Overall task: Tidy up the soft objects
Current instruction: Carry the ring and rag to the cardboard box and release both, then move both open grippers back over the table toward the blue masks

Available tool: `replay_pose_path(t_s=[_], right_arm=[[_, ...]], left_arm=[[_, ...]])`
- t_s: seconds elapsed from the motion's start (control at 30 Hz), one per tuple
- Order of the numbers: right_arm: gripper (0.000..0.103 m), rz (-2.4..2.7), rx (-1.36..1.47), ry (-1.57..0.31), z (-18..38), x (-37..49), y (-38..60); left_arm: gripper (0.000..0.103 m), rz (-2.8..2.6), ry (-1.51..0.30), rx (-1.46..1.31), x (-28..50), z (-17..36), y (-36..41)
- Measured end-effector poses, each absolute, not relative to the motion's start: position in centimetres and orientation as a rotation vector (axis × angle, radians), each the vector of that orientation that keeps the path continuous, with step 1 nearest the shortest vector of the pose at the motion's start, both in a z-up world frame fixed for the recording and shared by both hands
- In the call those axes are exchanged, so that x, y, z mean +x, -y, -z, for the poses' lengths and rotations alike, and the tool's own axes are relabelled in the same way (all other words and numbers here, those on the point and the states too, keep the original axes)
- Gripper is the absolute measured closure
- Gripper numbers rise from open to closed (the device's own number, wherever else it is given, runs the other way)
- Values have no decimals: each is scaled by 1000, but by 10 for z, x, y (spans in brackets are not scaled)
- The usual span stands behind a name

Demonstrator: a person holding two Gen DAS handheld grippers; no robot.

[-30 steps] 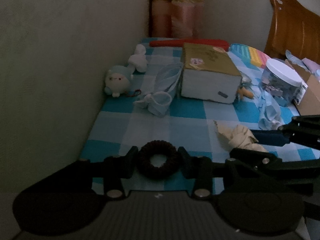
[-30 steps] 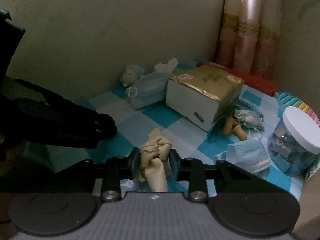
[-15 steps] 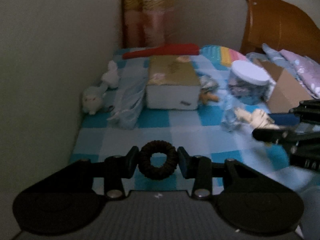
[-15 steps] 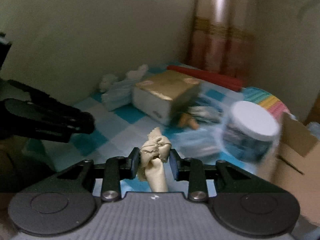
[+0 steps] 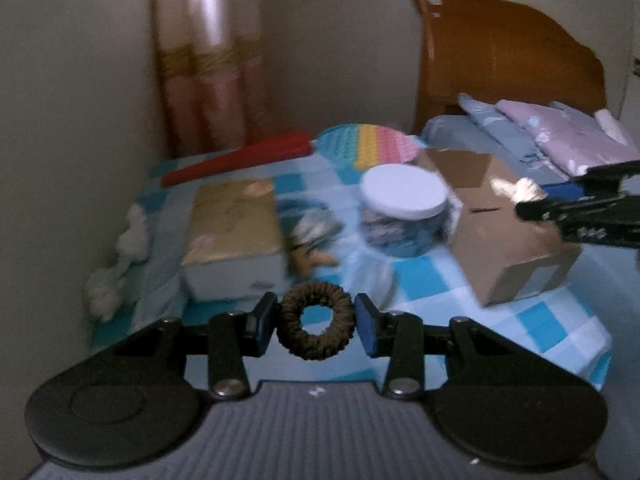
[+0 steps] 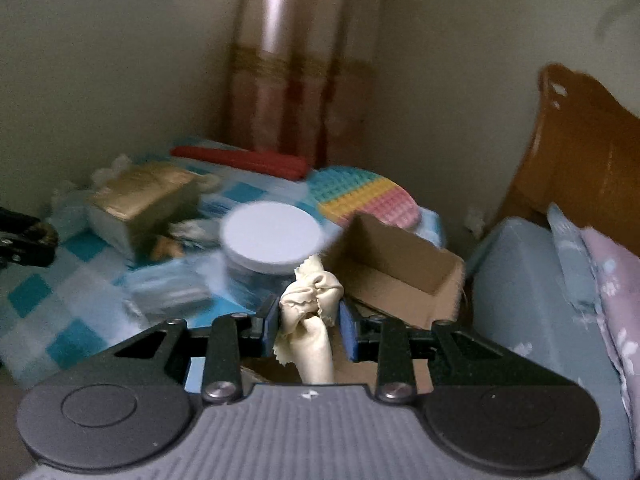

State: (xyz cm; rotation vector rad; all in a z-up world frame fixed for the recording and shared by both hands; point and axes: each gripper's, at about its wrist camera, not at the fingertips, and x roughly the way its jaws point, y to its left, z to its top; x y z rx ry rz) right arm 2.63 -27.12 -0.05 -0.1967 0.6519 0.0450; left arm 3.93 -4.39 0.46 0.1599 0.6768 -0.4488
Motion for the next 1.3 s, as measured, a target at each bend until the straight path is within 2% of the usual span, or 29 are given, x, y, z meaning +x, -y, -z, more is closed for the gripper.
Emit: replay_pose_path(t_s=[0.1, 0.17, 0.23, 0.43, 0.53, 0.67, 0.7, 0.77, 0.8, 0.83, 1.07, 1.3], right_arm=[[60, -20, -182, -666, 6, 28, 282], [38, -16, -169, -666, 7, 26, 287], [29, -14, -157, -652, 6, 24, 293], [6, -34, -134, -638, 2, 12, 305], [0, -32, -116, -638, 2, 5, 310], [0, -28, -101, -648, 4, -2, 317], [0, -26, -99, -655, 5, -2, 318], [0, -28, -101, -668, 7, -5, 319], [0, -28, -100, -670, 8, -6, 318], [0, -27, -99, -672, 9, -7, 319], [0, -34, -112, -688, 8, -13, 310], [0, -78, -143, -689, -7, -19, 277]], left_arm=[[62, 501, -666, 173, 44, -12, 65], [62, 526, -655, 196, 47, -16, 81], [62, 566, -640, 222, 50, -20, 100], [62, 676, -615, 263, 61, -32, 157], [62, 728, -612, 295, 68, -33, 188], [62, 774, -644, 322, 82, -25, 221], [59, 785, -646, 321, 85, -23, 227], [39, 798, -657, 315, 91, -18, 234], [17, 798, -662, 311, 93, -15, 236], [12, 791, -658, 310, 95, -14, 237], [11, 760, -631, 334, 84, -21, 217], [11, 698, -682, 255, 76, -30, 165]])
